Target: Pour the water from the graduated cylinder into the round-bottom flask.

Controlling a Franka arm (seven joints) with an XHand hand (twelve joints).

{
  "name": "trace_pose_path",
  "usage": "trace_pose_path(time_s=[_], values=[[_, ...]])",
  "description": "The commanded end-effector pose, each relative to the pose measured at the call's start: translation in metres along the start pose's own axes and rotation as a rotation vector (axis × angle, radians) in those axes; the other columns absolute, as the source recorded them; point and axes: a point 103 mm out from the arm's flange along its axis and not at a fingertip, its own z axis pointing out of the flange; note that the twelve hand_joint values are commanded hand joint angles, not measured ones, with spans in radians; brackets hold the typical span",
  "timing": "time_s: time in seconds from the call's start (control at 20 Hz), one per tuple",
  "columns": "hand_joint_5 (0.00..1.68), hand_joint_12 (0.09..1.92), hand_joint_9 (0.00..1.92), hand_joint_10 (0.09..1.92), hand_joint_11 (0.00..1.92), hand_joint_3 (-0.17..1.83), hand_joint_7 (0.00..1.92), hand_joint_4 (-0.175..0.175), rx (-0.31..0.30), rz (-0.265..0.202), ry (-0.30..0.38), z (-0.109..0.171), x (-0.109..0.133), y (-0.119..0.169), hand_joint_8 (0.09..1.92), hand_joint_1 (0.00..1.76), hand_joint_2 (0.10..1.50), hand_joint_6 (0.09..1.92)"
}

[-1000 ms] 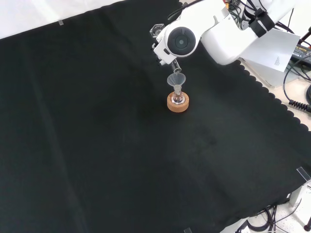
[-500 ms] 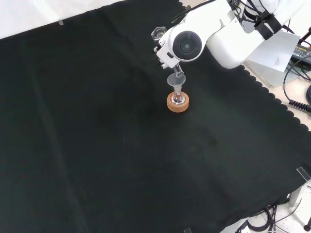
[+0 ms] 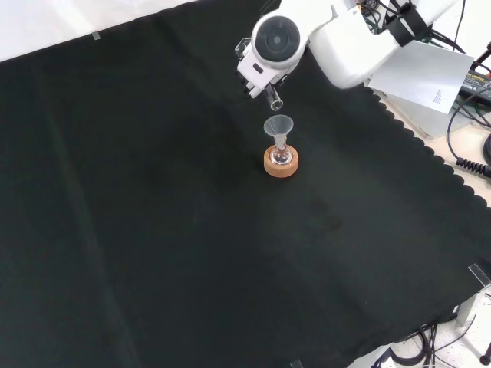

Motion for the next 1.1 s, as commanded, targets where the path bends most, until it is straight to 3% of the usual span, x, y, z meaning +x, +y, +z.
trace_pose_path(time_s=[0.05,0.4,0.65,0.95,1.1], values=[[0.9,0.73,1.36,0.09,1.22,0.0,1.17,-0.175,-0.126,-0.035,0.171,0.007,-0.012,-0.005,0.38,1.14,1.16,1.13],[0.9,0.73,1.36,0.09,1.22,0.0,1.17,-0.175,-0.241,-0.07,0.367,0.004,-0.035,-0.018,0.38,1.14,1.16,1.13],[0.9,0.73,1.36,0.09,1.22,0.0,1.17,-0.175,-0.306,-0.115,0.516,-0.002,-0.037,-0.021,0.38,1.14,1.16,1.13],[0.9,0.73,1.36,0.09,1.22,0.0,1.17,-0.175,-0.401,-0.115,0.677,-0.006,-0.042,-0.018,0.37,1.14,1.16,1.13],[0.9,0.73,1.36,0.09,1.22,0.0,1.17,-0.175,-0.429,-0.137,0.755,-0.004,-0.048,-0.013,0.37,1.14,1.16,1.13]])
